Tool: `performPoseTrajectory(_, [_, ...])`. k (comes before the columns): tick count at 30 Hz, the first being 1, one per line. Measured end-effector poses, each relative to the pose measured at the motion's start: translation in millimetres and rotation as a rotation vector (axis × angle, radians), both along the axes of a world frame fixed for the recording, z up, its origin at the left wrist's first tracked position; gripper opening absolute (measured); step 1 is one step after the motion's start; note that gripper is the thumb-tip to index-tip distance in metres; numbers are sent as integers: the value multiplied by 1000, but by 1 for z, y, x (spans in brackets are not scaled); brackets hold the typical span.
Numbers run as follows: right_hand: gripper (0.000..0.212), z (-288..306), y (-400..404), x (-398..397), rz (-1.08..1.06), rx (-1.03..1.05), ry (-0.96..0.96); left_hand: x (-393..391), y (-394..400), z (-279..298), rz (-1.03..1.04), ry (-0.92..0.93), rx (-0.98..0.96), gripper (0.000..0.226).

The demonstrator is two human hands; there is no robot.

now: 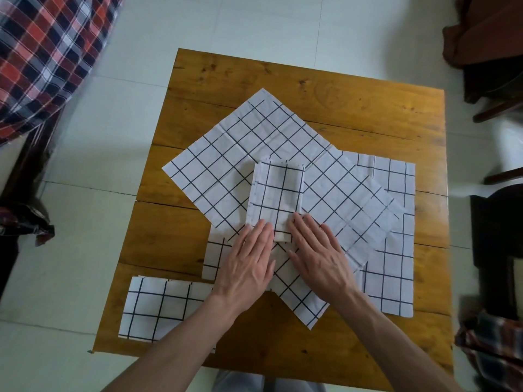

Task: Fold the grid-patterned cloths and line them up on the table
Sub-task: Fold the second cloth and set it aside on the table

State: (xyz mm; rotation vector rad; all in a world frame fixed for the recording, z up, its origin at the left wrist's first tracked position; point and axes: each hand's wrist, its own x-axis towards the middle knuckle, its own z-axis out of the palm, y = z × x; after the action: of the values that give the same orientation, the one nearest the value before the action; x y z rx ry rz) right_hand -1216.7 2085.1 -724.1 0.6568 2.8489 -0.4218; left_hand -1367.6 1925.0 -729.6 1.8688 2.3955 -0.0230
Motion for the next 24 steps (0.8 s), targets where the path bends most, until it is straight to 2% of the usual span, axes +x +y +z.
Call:
performPoseTrajectory(10, [60,7,4,0,17,-29,-13,23,8,2,11,-79,-37,65])
performPoseTrajectory(15, [63,16,22,-2,128,-53,40,28,15,0,53,-119,-15,60])
performPoseTrajectory(19, [67,17,45,-7,263,-74,0,25,16,-1,36,-96,-3,66])
performPoseTrajectory(24, [70,13,84,-23,302,-64,-82,21,10,-4,24,-147,-28,58])
